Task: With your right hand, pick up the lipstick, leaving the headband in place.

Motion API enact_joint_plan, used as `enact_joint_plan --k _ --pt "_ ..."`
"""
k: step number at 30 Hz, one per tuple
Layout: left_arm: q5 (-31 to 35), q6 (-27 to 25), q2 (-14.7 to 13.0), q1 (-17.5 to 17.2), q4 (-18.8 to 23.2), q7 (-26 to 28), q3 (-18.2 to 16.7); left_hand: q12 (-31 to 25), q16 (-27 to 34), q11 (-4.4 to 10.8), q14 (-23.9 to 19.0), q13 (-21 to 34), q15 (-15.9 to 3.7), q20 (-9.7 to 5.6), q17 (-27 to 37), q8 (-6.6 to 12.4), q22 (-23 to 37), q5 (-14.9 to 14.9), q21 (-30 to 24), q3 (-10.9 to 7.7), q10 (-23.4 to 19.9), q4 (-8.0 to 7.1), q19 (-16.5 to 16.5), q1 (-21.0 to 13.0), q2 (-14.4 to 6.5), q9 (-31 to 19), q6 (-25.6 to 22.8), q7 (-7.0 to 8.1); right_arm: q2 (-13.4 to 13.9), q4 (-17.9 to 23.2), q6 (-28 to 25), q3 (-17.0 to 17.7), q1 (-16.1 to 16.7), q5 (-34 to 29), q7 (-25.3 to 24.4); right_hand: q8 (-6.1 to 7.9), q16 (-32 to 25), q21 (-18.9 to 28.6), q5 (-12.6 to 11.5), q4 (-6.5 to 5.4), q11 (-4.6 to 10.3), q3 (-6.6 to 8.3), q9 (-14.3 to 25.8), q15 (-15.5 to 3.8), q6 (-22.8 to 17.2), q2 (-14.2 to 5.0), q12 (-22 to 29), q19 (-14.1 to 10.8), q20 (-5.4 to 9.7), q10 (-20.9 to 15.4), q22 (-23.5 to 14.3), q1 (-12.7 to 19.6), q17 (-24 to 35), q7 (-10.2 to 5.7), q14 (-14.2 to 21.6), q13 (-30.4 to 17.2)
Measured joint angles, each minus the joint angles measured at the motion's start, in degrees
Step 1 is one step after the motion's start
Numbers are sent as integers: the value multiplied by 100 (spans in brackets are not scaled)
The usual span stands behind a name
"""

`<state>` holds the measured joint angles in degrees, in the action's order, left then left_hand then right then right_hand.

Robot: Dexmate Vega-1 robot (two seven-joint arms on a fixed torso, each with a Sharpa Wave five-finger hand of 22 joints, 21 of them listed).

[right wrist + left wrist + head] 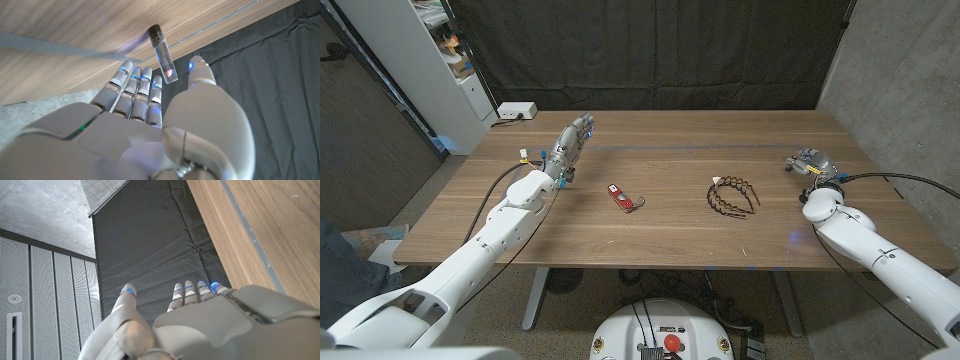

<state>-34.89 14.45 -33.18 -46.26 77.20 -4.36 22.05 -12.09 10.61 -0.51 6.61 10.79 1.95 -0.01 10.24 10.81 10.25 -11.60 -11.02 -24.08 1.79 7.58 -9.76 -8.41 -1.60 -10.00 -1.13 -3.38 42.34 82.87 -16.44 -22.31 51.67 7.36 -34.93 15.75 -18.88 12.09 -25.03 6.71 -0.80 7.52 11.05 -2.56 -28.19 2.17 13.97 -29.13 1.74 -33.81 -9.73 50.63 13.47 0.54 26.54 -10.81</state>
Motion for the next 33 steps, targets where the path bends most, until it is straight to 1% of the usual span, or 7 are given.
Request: enact_joint_plan --k 2,7,11,20,24,25,33 --pt "1 -10 0 4 -3 2 2 0 0 0 0 0 0 0 0 0 0 0 0 0 0 0 0 0 0 0 0 0 -11 -26 0 -13 -18 -3 3 0 0 0 0 0 39 0 0 -12 -22 0 0 0 0 -39 0 0 0 -22 31 0" --pt "4 -40 0 24 -21 4 12 0 0 0 0 0 0 0 0 0 0 0 0 0 0 0 0 0 0 0 0 0 -50 -106 14 -53 -73 -9 4 0 0 0 -1 0 29 0 19 -20 -114 -30 0 -39 -2 -153 0 30 0 -30 102 1" --pt "9 -52 2 47 -39 2 18 0 0 0 0 0 0 0 0 0 0 0 0 0 0 0 0 0 0 0 0 0 -76 -154 34 -70 -101 -16 -8 44 -41 0 -42 0 71 0 30 -23 -223 -53 23 -86 5 -255 0 53 0 -64 205 1" --pt "14 -57 27 114 -125 -30 42 0 0 0 0 0 0 24 0 0 0 0 0 0 0 0 -24 0 0 0 0 0 -108 -212 61 -96 -137 -28 -58 44 -41 22 -43 0 19 0 30 -25 -347 -121 23 -216 31 -406 0 121 -16 -45 390 1" --pt "15 -59 38 134 -158 -58 51 0 0 0 0 0 0 32 0 0 0 0 0 23 0 -23 -32 0 0 0 0 0 -115 -236 62 -109 -153 -31 -72 44 -63 22 -43 0 59 0 13 -22 -429 -154 23 -237 32 -471 0 150 -16 -46 450 1" --pt "15 -60 42 144 -170 -75 54 0 0 0 0 0 0 32 0 0 0 0 0 23 0 -23 -32 0 0 0 0 0 -116 -247 63 -117 -161 -31 -73 65 -64 22 -43 -1 58 1 13 -34 -448 -221 23 -237 32 -491 0 156 -16 -64 463 1" --pt "16 -60 59 174 -225 -107 63 0 0 0 0 0 0 32 0 0 0 0 0 23 0 -23 -32 0 0 0 0 0 -117 -272 71 -134 -185 -32 -74 99 -64 22 -43 -24 69 75 13 -52 -689 -386 44 -321 54 -683 0 262 -43 -78 623 16"
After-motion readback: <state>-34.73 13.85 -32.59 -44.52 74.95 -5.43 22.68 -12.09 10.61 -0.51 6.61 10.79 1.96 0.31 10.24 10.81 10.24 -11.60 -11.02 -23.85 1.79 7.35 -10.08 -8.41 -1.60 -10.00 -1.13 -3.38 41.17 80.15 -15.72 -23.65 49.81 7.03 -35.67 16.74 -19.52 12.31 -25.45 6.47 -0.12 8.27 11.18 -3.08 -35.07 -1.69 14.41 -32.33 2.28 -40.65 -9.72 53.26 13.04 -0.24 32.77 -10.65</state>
